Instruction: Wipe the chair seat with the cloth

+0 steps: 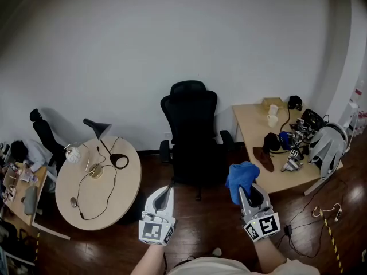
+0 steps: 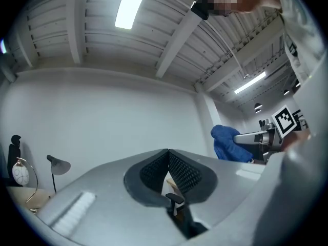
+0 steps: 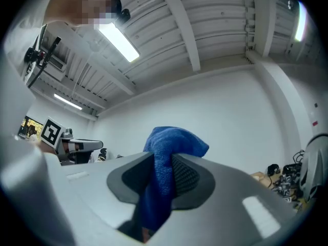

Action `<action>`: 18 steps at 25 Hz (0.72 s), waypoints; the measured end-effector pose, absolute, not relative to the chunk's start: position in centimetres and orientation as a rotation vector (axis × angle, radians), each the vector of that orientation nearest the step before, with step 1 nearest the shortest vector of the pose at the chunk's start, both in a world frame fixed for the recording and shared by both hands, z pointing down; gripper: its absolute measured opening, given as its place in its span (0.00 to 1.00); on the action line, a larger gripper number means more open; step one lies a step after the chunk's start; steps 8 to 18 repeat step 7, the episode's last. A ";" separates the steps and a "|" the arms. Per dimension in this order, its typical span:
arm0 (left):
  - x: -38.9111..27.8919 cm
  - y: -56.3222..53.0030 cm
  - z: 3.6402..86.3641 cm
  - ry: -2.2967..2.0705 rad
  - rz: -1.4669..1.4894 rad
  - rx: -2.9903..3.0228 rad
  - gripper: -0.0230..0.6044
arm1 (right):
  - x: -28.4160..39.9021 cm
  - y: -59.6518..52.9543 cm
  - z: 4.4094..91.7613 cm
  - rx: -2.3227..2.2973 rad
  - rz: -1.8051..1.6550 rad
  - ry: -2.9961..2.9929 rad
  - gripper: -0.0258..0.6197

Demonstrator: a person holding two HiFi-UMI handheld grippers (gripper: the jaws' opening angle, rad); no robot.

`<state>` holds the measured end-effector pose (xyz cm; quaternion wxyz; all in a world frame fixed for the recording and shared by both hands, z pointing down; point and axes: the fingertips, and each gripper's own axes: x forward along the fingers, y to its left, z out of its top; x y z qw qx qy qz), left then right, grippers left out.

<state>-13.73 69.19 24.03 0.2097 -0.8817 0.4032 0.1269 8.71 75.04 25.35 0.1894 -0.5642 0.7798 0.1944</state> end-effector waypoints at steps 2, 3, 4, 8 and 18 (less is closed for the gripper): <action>-14.5 69.4 23.7 1.111 0.400 -2.420 0.08 | 8.0 75.4 25.2 -1.595 0.557 2.190 0.18; -14.9 69.5 23.7 1.112 0.408 -2.414 0.08 | 7.6 75.6 25.2 -1.598 0.562 2.190 0.18; -15.2 69.5 23.6 1.112 0.411 -2.412 0.08 | 7.3 75.6 25.1 -1.599 0.563 2.190 0.18; -15.9 69.8 23.2 1.102 0.413 -2.416 0.08 | 6.2 75.4 24.9 -1.597 0.552 2.192 0.18; -15.9 69.8 23.2 1.102 0.413 -2.416 0.08 | 6.2 75.4 24.9 -1.597 0.552 2.192 0.18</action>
